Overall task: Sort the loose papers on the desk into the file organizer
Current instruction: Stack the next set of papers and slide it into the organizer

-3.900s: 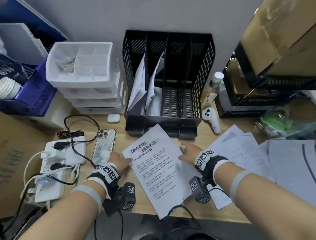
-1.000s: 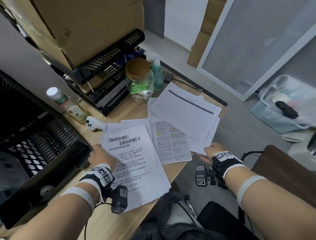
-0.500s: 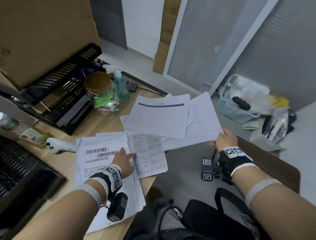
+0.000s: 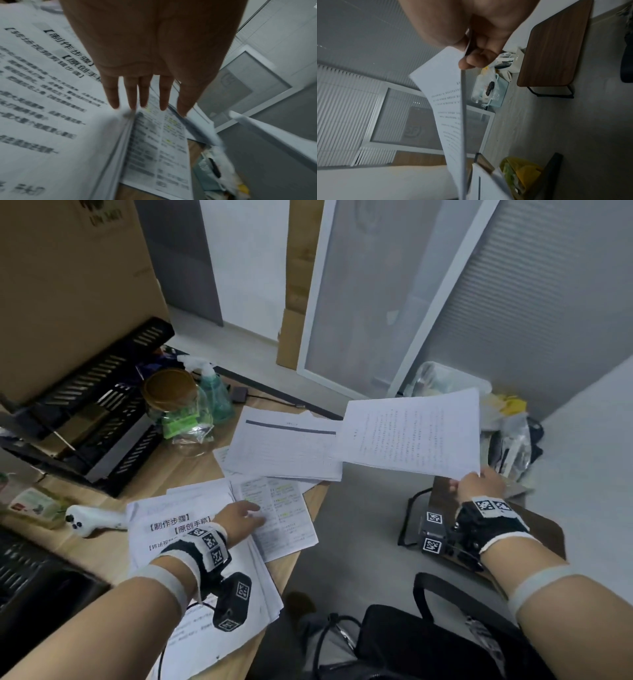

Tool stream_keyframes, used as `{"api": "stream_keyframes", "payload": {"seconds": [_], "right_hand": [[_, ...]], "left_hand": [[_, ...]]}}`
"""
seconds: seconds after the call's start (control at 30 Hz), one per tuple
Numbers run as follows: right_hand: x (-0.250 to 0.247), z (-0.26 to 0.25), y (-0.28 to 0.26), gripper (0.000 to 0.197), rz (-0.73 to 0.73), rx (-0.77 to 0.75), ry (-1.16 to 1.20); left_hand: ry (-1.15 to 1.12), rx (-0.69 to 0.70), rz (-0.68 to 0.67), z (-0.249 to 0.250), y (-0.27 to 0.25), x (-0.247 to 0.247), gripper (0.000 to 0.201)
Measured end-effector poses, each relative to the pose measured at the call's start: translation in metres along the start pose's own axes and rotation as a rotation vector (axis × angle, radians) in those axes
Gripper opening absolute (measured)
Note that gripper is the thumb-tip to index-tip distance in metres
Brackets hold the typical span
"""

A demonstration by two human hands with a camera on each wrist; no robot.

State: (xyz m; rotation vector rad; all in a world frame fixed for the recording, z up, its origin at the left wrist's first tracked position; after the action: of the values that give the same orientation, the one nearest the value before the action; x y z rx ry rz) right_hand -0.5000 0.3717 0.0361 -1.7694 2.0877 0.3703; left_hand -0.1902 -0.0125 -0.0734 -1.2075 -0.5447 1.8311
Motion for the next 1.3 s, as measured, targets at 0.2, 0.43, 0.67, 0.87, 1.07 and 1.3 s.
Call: {"api": "stream_keyframes", "payload": {"seconds": [0.2, 0.43, 0.67, 0.87, 1.07, 1.3], "right_hand": [[0.089, -0.007, -0.100, 0.022, -0.398, 0.097, 0.284], [0.195, -0.004, -0.242, 0.049, -1.203, 0.140, 0.176], [0.239, -0.035, -0.202, 0.081, -1.057, -0.173, -0.104], [0.278, -0.002, -0.234, 0.046, -1.473, -0.458, -0.736], [0.262, 0.007, -0.212, 0.035, -1.200, -0.343, -0.636], [0.262, 0.030, -0.227, 0.034, -1.277, -0.197, -0.580]], "left_hand": [[-0.528, 0.067, -0.399, 0.025, -0.045, 0.028, 0.057], [-1.062, 0.031, -0.078, -0.028, -0.049, -0.029, 0.017], [-0.896, -0.063, -0.043, -0.114, -0.047, -0.046, 0.030], [-0.757, -0.166, -0.060, -0.155, -0.037, -0.023, 0.015], [-0.310, -0.387, 0.347, -0.215, -0.038, -0.064, 0.052], [-0.453, -0.435, 0.311, -0.233, -0.025, -0.049, 0.048]]}}
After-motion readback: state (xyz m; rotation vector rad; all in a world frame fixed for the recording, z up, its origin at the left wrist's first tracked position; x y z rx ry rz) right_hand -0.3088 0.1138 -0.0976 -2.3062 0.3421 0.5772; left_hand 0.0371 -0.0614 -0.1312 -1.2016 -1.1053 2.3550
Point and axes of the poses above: each hand's wrist, its own y-axis towards the middle knuckle, its own x-axis out of the palm, z = x × y, the point moved 10 cm from there along y, towards the middle knuckle, and after that the axes turned 13 degrees about -x, right-handed, at the moved point
